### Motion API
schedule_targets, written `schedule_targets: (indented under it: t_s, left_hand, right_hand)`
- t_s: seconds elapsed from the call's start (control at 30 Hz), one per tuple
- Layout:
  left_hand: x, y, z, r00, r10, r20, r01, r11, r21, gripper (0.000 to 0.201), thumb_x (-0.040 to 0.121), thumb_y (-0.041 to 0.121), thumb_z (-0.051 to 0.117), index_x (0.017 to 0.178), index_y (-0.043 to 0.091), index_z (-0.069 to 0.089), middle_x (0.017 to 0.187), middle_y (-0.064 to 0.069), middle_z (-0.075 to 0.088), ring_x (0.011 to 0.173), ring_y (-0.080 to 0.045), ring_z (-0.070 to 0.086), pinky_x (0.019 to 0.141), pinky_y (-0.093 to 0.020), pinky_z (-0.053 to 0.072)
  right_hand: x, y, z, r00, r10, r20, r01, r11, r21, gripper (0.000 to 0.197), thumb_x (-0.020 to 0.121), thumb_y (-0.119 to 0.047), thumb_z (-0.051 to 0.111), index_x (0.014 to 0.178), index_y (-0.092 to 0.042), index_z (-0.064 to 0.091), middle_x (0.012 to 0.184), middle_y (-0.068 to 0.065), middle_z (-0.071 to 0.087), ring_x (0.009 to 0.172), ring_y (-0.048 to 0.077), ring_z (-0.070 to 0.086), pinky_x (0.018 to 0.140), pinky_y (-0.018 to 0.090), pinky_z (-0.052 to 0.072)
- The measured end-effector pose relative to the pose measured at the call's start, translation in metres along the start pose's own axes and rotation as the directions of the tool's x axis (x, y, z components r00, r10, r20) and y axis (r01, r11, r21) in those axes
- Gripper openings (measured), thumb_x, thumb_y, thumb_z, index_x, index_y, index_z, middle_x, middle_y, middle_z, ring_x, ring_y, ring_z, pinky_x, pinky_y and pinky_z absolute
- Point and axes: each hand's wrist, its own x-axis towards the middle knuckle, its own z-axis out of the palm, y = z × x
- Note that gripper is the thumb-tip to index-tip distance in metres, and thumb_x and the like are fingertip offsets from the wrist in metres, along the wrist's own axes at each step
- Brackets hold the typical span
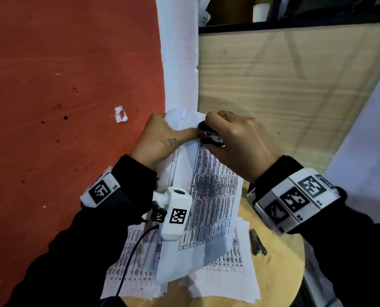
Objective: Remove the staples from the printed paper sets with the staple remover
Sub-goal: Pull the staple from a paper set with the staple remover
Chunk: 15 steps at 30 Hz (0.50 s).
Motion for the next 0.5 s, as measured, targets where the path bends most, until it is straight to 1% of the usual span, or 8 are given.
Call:
schedule_targets:
  t_s: [0.03,0.1,0.17,0.23,0.3,0.37,0.43,0.5]
  left_hand:
    - [0.0004,-0.0015,-0.0002,1.000,0.000,0.023,0.000,1.000,-0.012,0.068,0.040,0.048,0.089,0.079,-0.001,0.063,0.077,-0.015,0.068,0.068,-0.018,0.059,0.064,-0.049,0.054]
    - [-0.0010,-0.0025,-0.0003,0.999,-0.006,0.047,0.007,1.000,-0.016,0.031,0.060,0.024,0.086,0.063,0.010,0.059,0.057,0.005,0.062,0.054,-0.004,0.053,0.054,-0.021,0.045]
    - [-0.0055,-0.0022,0.0004,0.998,-0.004,0.059,0.005,1.000,-0.018,0.029,0.070,0.006,0.080,0.060,0.016,0.055,0.045,0.013,0.056,0.044,0.005,0.049,0.048,-0.011,0.040]
    - [-0.0070,-0.0013,0.0003,0.997,0.000,0.073,0.003,0.999,-0.043,0.022,0.064,0.013,0.083,0.068,0.013,0.061,0.057,0.010,0.065,0.053,0.002,0.057,0.054,-0.014,0.047]
    - [-0.0055,-0.0013,-0.0015,0.995,-0.011,0.102,0.020,0.996,-0.088,0.037,0.053,0.024,0.084,0.082,0.008,0.068,0.080,-0.003,0.073,0.072,-0.012,0.067,0.074,-0.028,0.056]
    - [-0.0050,-0.0013,-0.0034,0.989,-0.040,0.143,0.061,0.988,-0.143,0.050,0.052,0.022,0.085,0.095,0.002,0.069,0.095,-0.014,0.072,0.087,-0.023,0.069,0.089,-0.042,0.054]
    - [-0.0043,-0.0017,-0.0059,0.979,-0.054,0.194,0.088,0.981,-0.173,0.059,0.053,0.022,0.085,0.104,-0.003,0.067,0.102,-0.017,0.071,0.096,-0.028,0.068,0.092,-0.044,0.052]
    - [-0.0042,-0.0005,-0.0084,0.969,-0.051,0.242,0.099,0.977,-0.191,0.056,0.058,0.016,0.085,0.107,-0.002,0.066,0.104,-0.016,0.071,0.095,-0.026,0.068,0.086,-0.038,0.054]
  right_hand:
    - [-0.0002,0.0004,0.0000,1.000,-0.005,0.005,0.005,1.000,-0.011,0.022,0.067,-0.017,0.066,0.085,-0.008,0.059,0.071,0.010,0.062,0.050,0.035,0.058,0.040,0.030,0.043]
    - [-0.0011,0.0009,0.0004,1.000,-0.012,0.012,0.013,1.000,-0.022,0.018,0.069,-0.017,0.065,0.083,-0.007,0.059,0.068,0.010,0.061,0.048,0.034,0.056,0.038,0.030,0.043]
    - [-0.0020,0.0015,0.0013,1.000,-0.014,0.007,0.014,1.000,-0.022,0.015,0.071,-0.016,0.063,0.081,-0.006,0.059,0.066,0.010,0.060,0.046,0.034,0.055,0.037,0.030,0.043]
    - [-0.0020,0.0021,0.0019,1.000,-0.011,-0.007,0.011,1.000,-0.009,0.015,0.071,-0.016,0.064,0.080,-0.006,0.059,0.066,0.010,0.061,0.047,0.034,0.055,0.037,0.031,0.043]
    - [-0.0014,0.0031,0.0013,1.000,-0.014,-0.025,0.015,1.000,0.020,0.016,0.069,-0.015,0.067,0.080,-0.006,0.059,0.066,0.009,0.062,0.048,0.034,0.056,0.038,0.030,0.043]
    - [-0.0014,0.0039,0.0010,0.999,-0.017,-0.040,0.019,0.998,0.058,0.017,0.068,-0.015,0.069,0.079,-0.006,0.059,0.067,0.007,0.063,0.050,0.033,0.058,0.041,0.028,0.044]
    - [-0.0024,0.0043,0.0014,0.999,0.009,-0.043,-0.005,0.995,0.101,0.021,0.068,-0.018,0.071,0.080,-0.004,0.060,0.068,0.007,0.064,0.053,0.033,0.060,0.043,0.032,0.048]
    - [-0.0043,0.0051,0.0015,0.997,0.064,-0.046,-0.056,0.985,0.162,0.024,0.068,-0.019,0.072,0.082,-0.003,0.061,0.070,0.007,0.065,0.058,0.032,0.060,0.048,0.033,0.048]
